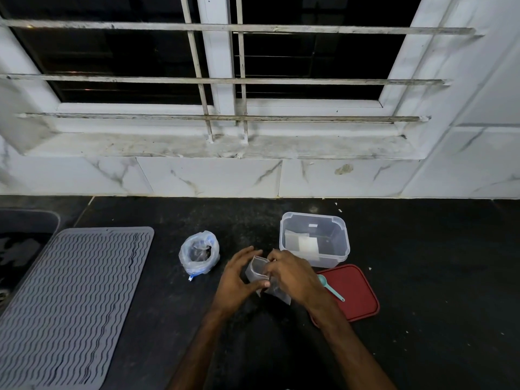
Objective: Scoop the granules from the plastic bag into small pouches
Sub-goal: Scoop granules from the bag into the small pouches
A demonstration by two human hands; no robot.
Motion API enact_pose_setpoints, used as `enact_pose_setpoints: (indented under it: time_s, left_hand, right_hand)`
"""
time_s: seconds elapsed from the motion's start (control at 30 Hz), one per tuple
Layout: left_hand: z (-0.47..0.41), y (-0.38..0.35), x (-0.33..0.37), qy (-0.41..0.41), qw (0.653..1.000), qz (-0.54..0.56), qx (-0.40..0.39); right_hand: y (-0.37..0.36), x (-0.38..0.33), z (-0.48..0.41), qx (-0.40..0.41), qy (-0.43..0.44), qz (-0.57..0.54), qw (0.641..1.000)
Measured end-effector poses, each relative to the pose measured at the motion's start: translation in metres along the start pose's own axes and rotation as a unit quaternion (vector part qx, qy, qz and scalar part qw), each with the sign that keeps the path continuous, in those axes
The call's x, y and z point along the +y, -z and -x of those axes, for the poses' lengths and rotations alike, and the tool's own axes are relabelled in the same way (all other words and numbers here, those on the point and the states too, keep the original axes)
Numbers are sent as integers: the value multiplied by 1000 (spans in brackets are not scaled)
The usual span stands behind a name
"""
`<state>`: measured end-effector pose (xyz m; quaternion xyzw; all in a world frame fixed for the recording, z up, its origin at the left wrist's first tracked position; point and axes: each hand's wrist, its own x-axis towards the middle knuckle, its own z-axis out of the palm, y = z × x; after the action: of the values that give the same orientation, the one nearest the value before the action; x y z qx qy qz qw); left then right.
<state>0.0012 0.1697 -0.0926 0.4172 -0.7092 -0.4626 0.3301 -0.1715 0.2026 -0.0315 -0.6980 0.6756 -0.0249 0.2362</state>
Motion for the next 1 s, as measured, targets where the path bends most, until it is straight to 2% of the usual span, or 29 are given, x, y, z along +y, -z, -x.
enact_pose_setpoints:
  time_s: [0.07,0.2,0.37,0.5,0.63,0.77,1.0]
  left_hand:
    - [2,-1,1,-4,999,-33,12]
    - [7,-9,8,-31,996,-75,23]
    - [9,-11,7,-18,994,-103,30]
    - [8,-15,5,-22,995,-94,14]
    - [8,-13,3,-9,996,-92,16]
    - [9,-17,-1,1,998,-58,20]
    - [11,-19,-1,18,999,-25,42]
  right_hand:
    - [1,0,-2,-32,-20,2,999]
    - [-1,3,11,66,47,-15,997]
    - [-1,3,16,87,64,-38,993]
    - [-2,6,16,82,53,-41,994]
    - [2,3,10,-8,30,-19,999]
    - [-6,9,13,56,68,-33,996]
    - [-10,15,13,79,69,-55,993]
